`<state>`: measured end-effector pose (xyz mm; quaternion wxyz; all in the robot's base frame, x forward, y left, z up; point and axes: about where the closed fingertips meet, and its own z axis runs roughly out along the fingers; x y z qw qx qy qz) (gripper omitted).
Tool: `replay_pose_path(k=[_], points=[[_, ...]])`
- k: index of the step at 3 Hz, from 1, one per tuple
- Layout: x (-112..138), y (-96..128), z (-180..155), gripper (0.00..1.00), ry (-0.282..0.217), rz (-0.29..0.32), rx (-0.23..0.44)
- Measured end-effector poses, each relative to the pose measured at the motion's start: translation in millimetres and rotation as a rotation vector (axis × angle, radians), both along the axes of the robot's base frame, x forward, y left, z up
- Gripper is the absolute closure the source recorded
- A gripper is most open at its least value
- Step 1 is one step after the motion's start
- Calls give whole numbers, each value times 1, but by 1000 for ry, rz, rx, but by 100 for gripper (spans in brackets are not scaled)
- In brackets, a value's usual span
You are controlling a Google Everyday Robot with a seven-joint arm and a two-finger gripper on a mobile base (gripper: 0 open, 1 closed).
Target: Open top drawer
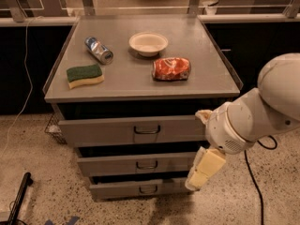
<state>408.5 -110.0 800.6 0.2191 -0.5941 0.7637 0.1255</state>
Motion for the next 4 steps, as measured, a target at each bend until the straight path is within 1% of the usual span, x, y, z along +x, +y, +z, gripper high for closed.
replay_pose_path(k=[1,2,3,4], points=[[0,6,-2,0,-24,13,-6],[13,0,-17,0,-50,7,-14],[26,-20,-30,0,-80,-9,38],[48,-42,-45,0,-105,1,83]])
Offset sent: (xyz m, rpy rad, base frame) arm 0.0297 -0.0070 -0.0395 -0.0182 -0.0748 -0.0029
